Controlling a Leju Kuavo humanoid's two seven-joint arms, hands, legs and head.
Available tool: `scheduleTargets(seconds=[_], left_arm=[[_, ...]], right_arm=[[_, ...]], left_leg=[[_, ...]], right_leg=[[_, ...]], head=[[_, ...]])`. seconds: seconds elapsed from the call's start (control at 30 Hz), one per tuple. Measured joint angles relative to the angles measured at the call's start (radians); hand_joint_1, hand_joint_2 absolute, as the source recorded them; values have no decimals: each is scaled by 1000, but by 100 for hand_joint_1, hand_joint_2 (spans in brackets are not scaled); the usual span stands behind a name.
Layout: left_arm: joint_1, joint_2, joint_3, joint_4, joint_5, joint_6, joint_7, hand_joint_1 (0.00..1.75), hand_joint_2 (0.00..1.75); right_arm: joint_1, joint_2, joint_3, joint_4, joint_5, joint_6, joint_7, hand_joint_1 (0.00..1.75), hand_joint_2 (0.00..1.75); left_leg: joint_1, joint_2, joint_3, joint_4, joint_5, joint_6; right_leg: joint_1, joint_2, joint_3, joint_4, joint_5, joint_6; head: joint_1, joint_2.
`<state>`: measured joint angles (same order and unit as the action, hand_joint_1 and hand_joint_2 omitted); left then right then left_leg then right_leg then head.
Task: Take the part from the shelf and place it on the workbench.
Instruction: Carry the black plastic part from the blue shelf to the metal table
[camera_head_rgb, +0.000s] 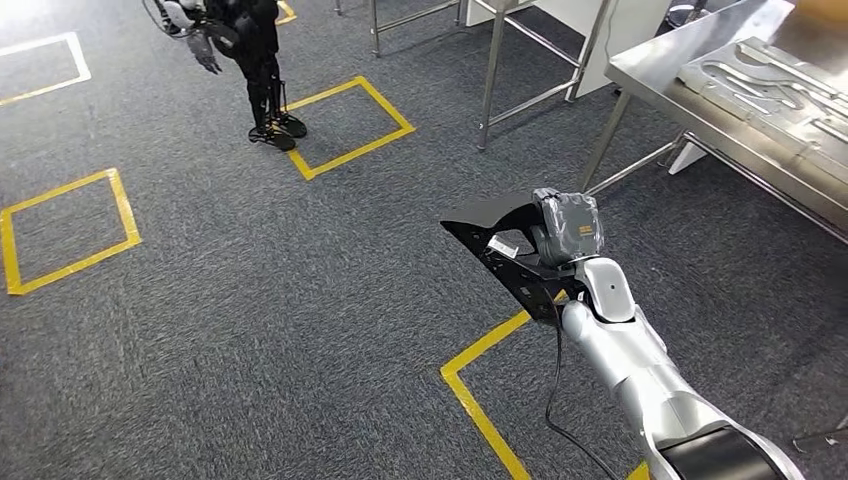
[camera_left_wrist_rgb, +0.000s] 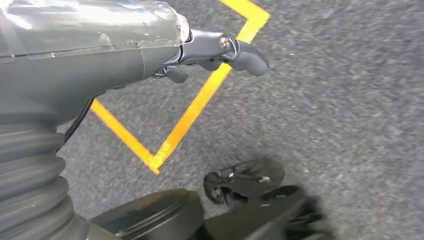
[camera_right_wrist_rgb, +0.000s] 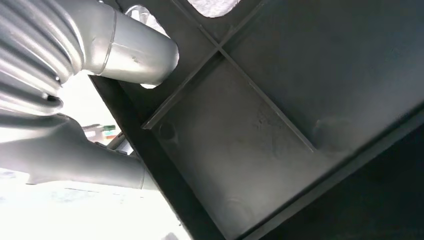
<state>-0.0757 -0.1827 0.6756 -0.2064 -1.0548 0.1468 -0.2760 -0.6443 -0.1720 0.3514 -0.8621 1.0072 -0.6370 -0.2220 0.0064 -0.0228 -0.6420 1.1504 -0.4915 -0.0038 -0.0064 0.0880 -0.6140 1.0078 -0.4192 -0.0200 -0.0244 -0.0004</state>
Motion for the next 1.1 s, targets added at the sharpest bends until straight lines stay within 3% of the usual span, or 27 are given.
scheduleTargets(seconds=[0.07,0.1,0.17,0.2,0.23,0.3,0.33,0.37,0.4,0.43,0.47,0.53,0.6,0.67,0.7,0.77,0.83,0.87,0.9,0.93,1.0,1.07,1.1], left_arm=[[-2,0,0,0,-3,-2,-4,0,175],[-2,0,0,0,-5,-3,-5,0,175],[-4,-1,0,0,-7,-7,-9,0,175],[-5,-2,0,0,-7,-8,-11,0,175],[-6,-2,1,0,-7,-8,-12,0,175],[-8,-3,1,0,-7,-8,-15,0,175],[-8,-4,1,0,-7,-8,-15,0,175],[-6,-4,1,0,-7,-8,-15,0,175],[-5,-4,1,0,-7,-8,-16,0,175],[-5,-4,1,0,-7,-8,-16,0,175],[-5,-5,1,0,-7,-7,-16,0,175],[-6,-6,1,0,-8,-5,-17,0,175],[-8,-7,1,0,-11,-2,-17,0,175],[-10,-7,1,0,-15,-1,-18,0,175],[-11,-7,1,0,-18,-1,-19,0,175],[-13,-7,1,0,-25,-1,-20,0,175],[-11,-7,1,0,-31,2,-22,0,175],[-9,-7,1,0,-33,4,-25,0,175],[-7,-7,0,0,-34,7,-29,0,175],[-6,-7,0,0,-35,10,-34,0,175],[-7,-6,0,0,-31,10,-45,0,175],[-8,-5,0,0,-26,0,-53,0,175],[-9,-4,0,0,-25,-9,-56,0,175]], right_arm=[[1,2,2,0,-4,-1,-1,175,175],[4,2,2,0,-6,-2,-2,175,175],[13,-1,0,0,-12,-5,-4,175,175],[19,-3,0,-1,-15,-7,-6,175,175],[23,-5,-1,-2,-17,-9,-8,175,175],[29,-4,0,-5,-19,-13,-10,175,175],[33,-4,0,-5,-19,-14,-11,175,175],[37,-3,0,-6,-19,-15,-10,175,175],[42,-3,0,-6,-18,-15,-9,175,175],[47,-3,0,-6,-16,-15,-8,175,175],[49,-3,0,-7,-14,-15,-6,175,175],[48,-3,-1,-13,-6,-14,-1,175,175],[47,-3,-2,-24,6,-12,5,175,175],[49,-5,-4,-32,17,-8,12,175,175],[51,-7,-7,-37,22,-6,15,175,175],[52,-8,-10,-49,30,-1,22,175,175],[54,-8,-11,-60,35,2,25,175,175],[57,-8,-11,-63,37,3,25,175,175],[60,-8,-12,-66,38,4,25,175,175],[62,-8,-14,-68,41,6,25,175,175],[61,-9,-17,-74,53,11,26,175,175],[52,-9,-17,-79,69,21,31,175,175],[46,-12,-18,-81,77,27,36,175,175]], left_leg=[[2,-40,48,-113,42,5],[2,-51,56,-133,43,7],[2,-33,61,-140,45,14],[3,-21,65,-147,48,20],[4,-9,69,-154,52,27],[3,17,74,-163,55,36],[2,29,74,-164,54,37],[1,42,74,-163,52,37],[2,54,75,-163,50,37],[2,67,76,-162,47,35],[2,79,78,-160,44,32],[-1,101,83,-154,34,23],[-6,119,88,-149,24,11],[-7,139,94,-149,17,-1],[-5,137,96,-145,11,-7],[1,97,77,-92,-26,-16],[4,46,15,41,-91,-19],[5,36,-21,111,-117,-20],[5,32,-47,155,-124,-19],[4,30,-56,161,-110,-17],[4,14,-22,57,-31,-8],[7,-38,30,-77,30,1],[7,-57,45,-115,42,4]], right_leg=[[-1,23,-5,5,0,8],[-3,33,-8,5,1,14],[-6,53,-13,2,4,28],[-6,44,-16,5,1,33],[-3,19,-26,24,-12,37],[-1,-50,-73,123,-67,42],[-3,-69,-108,193,-99,46],[-6,-77,-138,252,-120,49],[-10,-81,-154,282,-123,53],[-13,-85,-151,274,-108,56],[-16,-93,-125,224,-77,58],[-13,-135,-49,81,-16,57],[-6,-157,-12,8,1,47],[-2,-134,-13,5,-3,33],[-3,-123,-12,3,-3,27],[-8,-100,-8,0,-1,15],[-9,-78,-5,-1,-2,8],[-8,-65,-5,-1,-2,6],[-7,-50,-4,0,-2,6],[-6,-34,-4,1,-3,6],[-6,-3,-2,4,-4,7],[-7,24,-5,8,-5,14],[-10,36,-8,9,-5,20]], head=[[0,0],[0,0],[0,0],[0,0],[0,0],[1,0],[1,0],[1,0],[1,0],[1,0],[1,0],[1,0],[1,0],[1,0],[1,0],[1,0],[1,0],[1,0],[1,0],[1,0],[1,0],[1,0],[1,0]])
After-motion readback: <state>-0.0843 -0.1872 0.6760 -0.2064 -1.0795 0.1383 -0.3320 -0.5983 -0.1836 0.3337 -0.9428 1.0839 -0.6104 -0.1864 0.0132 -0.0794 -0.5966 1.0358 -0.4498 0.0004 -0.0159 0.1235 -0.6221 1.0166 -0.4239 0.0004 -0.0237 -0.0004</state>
